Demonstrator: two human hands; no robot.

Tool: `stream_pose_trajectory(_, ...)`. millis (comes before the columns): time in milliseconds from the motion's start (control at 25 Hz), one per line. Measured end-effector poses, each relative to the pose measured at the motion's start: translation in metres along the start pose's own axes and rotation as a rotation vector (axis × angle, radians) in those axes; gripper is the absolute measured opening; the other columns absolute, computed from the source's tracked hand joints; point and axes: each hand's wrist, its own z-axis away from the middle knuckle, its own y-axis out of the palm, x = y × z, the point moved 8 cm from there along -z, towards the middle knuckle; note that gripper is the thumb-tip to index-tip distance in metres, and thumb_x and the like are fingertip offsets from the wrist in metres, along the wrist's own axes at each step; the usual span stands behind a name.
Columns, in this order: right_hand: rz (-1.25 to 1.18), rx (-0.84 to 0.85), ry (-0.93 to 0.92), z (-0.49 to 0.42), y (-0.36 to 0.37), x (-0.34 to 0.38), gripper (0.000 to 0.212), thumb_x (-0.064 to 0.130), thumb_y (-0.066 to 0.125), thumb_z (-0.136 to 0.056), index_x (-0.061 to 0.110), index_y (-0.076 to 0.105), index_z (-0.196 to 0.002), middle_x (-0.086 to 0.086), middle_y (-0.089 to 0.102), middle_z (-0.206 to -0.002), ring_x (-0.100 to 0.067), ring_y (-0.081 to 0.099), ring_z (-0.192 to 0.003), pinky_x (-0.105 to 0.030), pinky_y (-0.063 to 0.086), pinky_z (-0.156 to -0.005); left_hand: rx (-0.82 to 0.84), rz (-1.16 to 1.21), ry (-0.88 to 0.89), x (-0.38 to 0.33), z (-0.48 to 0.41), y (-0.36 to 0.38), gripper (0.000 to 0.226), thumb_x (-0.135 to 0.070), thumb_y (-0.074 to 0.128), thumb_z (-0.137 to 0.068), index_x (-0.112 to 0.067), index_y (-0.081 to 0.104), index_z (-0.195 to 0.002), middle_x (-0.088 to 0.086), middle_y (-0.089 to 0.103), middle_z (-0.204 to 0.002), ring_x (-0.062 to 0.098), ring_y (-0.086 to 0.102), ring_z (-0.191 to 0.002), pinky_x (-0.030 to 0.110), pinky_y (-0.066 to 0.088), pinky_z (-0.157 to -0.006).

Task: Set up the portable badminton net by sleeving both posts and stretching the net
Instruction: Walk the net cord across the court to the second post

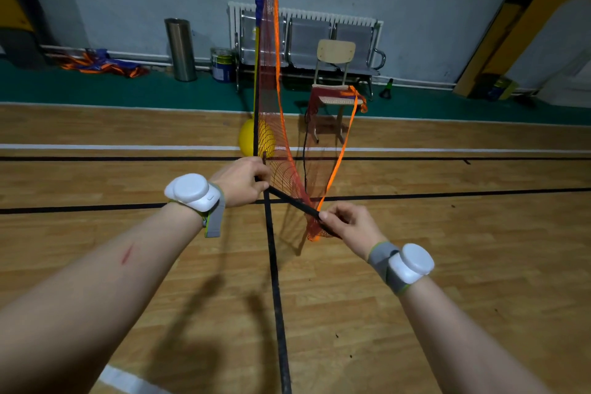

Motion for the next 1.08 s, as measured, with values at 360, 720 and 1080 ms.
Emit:
stream_pose_trajectory(360,0.013,0.012,-0.109,0.022,-0.024,0.005,0.013,0.010,0.061,-0.086,0.018,0.062,-0.077,-0.002,0.056,-0.083,-0.005,0.048,-0.070,-0.003,0.040,-0.061,0.025,-0.034,0.173,-0.086,-0.008,0.025,0.029,-0.016,0.051,-0.091,-0.016,0.056,-0.119,-0.002,0.049,-0.129,0.019,0.049,-0.118,0.031,0.038,-0.099)
stream_pose_trajectory(720,0.003,0.020,-0.070,0.030,-0.049,-0.019,0.017,0.002,0.066,-0.080,0.018,0.063,-0.086,0.001,0.055,-0.080,-0.015,0.053,-0.078,-0.024,0.045,-0.076,0.105,-0.102,0.290,-0.147,0.007,0.052,0.022,-0.025,0.052,-0.089,-0.019,0.061,-0.109,-0.003,0.060,-0.113,0.016,0.053,-0.110,0.031,0.035,-0.097)
stream_pose_trajectory(1080,-0.053,0.068,-0.011,0.032,-0.030,-0.035,0.028,0.007,0.066,-0.082,0.022,0.048,-0.069,0.003,0.049,-0.071,-0.014,0.046,-0.072,-0.018,0.038,-0.067,0.031,-0.036,0.199,-0.129,0.023,0.034,0.012,-0.021,0.054,-0.088,-0.016,0.061,-0.096,-0.002,0.059,-0.104,0.015,0.049,-0.106,0.025,0.038,-0.089)
